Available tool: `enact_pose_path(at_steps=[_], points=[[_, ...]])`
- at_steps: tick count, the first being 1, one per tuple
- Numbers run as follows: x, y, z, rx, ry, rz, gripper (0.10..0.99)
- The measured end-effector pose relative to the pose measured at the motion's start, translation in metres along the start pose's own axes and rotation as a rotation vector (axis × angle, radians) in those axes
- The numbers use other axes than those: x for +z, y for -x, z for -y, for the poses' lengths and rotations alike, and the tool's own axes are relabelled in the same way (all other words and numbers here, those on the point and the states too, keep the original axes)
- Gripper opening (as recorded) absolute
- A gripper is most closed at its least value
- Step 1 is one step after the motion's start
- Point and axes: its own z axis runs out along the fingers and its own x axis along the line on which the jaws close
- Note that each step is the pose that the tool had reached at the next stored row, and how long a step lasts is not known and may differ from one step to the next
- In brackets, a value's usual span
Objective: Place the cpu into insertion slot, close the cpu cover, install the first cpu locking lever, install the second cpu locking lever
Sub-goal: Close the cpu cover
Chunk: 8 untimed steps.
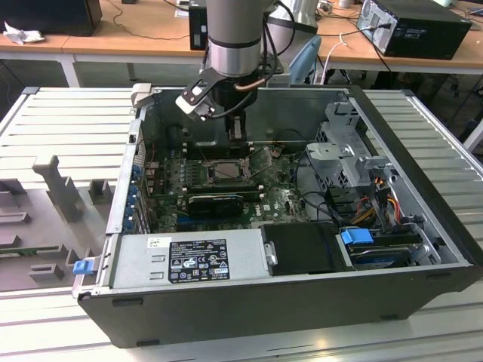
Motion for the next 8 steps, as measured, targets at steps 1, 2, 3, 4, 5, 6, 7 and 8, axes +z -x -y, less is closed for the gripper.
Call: enact_pose_path(at_steps=[1, 2, 3, 4, 5, 6, 7, 8], points=[[-0.0005, 0.0, -0.0004, 0.0, 0.0, -0.0001, 0.106], [-0.0006, -0.0001, -0.0044, 0.0, 0.0, 0.0, 0.106], [-0.0004, -0.0001, -0.0095, 0.0, 0.0, 0.0, 0.106], [0.0001, -0.0002, -0.0213, 0.0, 0.0, -0.0001, 0.106], [0.0003, -0.0002, -0.025, 0.0, 0.0, 0.0, 0.106], [0.0004, -0.0002, -0.0265, 0.0, 0.0, -0.0001, 0.106], [0.0005, -0.0002, -0.0284, 0.0, 0.0, -0.0001, 0.106], [0.0007, -0.0002, -0.0307, 0.0, -0.001, 0.0, 0.106]])
